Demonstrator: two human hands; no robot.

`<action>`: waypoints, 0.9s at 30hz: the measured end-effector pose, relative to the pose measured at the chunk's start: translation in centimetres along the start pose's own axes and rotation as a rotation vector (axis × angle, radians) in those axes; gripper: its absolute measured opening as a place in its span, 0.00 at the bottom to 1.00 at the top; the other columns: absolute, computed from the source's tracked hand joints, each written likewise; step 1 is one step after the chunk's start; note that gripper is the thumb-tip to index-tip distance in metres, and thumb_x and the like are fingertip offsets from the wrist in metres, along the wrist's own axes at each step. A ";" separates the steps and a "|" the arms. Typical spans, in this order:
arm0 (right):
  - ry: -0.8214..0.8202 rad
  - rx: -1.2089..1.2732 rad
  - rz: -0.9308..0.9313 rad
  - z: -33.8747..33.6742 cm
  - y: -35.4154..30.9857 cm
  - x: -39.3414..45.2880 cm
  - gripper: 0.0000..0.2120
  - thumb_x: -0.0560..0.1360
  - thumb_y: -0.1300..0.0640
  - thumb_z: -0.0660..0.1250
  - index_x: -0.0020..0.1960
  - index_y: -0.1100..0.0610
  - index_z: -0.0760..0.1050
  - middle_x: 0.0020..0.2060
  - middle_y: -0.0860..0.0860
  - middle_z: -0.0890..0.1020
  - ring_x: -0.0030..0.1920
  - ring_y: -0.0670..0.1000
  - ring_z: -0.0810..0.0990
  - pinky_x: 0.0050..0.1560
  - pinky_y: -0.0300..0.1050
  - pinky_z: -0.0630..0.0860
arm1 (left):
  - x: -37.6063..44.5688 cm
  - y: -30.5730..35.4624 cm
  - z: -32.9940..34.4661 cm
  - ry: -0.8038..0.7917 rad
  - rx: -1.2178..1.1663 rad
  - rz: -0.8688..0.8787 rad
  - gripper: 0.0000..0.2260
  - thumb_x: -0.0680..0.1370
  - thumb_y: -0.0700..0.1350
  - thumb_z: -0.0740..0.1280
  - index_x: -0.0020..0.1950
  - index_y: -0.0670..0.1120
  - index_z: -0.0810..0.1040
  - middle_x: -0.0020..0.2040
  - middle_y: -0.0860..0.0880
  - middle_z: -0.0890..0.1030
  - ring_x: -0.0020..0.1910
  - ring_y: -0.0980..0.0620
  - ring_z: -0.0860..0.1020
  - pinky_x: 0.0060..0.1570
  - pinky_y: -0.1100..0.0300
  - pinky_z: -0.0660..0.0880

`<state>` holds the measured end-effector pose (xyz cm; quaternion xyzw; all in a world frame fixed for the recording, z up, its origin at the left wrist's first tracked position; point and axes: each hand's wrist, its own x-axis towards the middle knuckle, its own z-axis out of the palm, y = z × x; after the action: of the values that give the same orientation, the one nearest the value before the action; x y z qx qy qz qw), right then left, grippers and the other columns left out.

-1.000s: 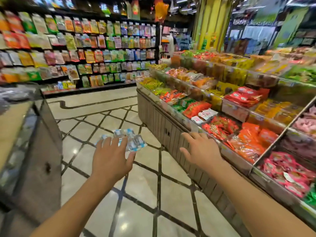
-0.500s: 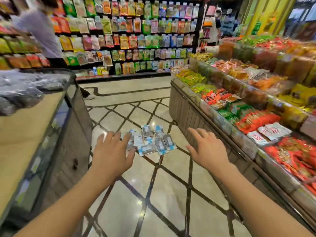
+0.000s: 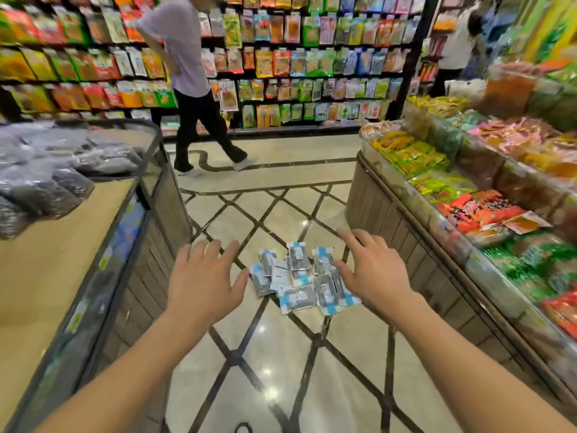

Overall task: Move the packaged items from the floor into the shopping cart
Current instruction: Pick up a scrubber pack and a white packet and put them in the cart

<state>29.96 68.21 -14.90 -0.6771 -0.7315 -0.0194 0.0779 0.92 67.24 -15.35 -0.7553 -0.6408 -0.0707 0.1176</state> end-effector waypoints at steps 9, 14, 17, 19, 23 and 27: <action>-0.011 -0.012 0.041 3.1 -5.4 19.4 0.30 0.82 0.39 0.60 0.82 0.46 0.59 0.76 0.51 0.70 0.73 0.57 0.71 0.64 0.56 0.76 | 18.3 -8.4 5.6 -0.069 -0.014 0.023 0.31 0.76 0.62 0.51 0.69 0.47 0.78 0.61 0.42 0.83 0.61 0.38 0.80 0.62 0.39 0.73; -0.014 -0.029 0.041 4.2 -6.7 29.1 0.30 0.83 0.39 0.59 0.82 0.46 0.58 0.77 0.51 0.70 0.74 0.58 0.71 0.62 0.56 0.76 | 27.7 -12.3 7.9 -0.049 0.007 0.026 0.30 0.76 0.61 0.55 0.68 0.45 0.80 0.58 0.41 0.84 0.58 0.37 0.81 0.61 0.40 0.74; -0.014 -0.021 0.051 5.3 -6.8 34.1 0.30 0.83 0.39 0.59 0.82 0.46 0.58 0.77 0.52 0.70 0.74 0.58 0.71 0.63 0.57 0.77 | 32.6 -13.5 9.6 -0.048 0.036 0.030 0.29 0.76 0.62 0.56 0.68 0.46 0.80 0.59 0.42 0.84 0.59 0.38 0.81 0.62 0.40 0.74; -0.020 -0.017 0.053 6.4 -6.6 37.4 0.30 0.83 0.39 0.59 0.82 0.46 0.58 0.76 0.52 0.71 0.73 0.59 0.72 0.63 0.57 0.77 | 36.0 -13.9 10.8 -0.061 0.031 0.036 0.30 0.77 0.62 0.55 0.70 0.47 0.79 0.61 0.42 0.83 0.61 0.38 0.80 0.63 0.41 0.73; -0.031 -0.015 0.045 9.4 -5.5 44.4 0.30 0.83 0.39 0.58 0.82 0.47 0.58 0.76 0.53 0.71 0.72 0.59 0.73 0.62 0.57 0.77 | 42.8 -14.0 14.0 -0.073 0.040 0.046 0.30 0.78 0.62 0.54 0.73 0.48 0.75 0.64 0.42 0.81 0.65 0.39 0.77 0.66 0.41 0.70; -0.068 0.007 0.037 12.4 -3.8 51.9 0.31 0.83 0.40 0.59 0.83 0.48 0.59 0.76 0.54 0.71 0.71 0.60 0.73 0.61 0.57 0.78 | 50.4 -13.9 18.1 -0.103 0.000 0.065 0.31 0.76 0.61 0.53 0.67 0.44 0.80 0.57 0.39 0.84 0.57 0.36 0.81 0.60 0.40 0.74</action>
<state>21.43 120.85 -19.58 -0.6906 -0.7210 0.0076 0.0560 -5.08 122.16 -18.61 -0.7784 -0.6211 -0.0277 0.0869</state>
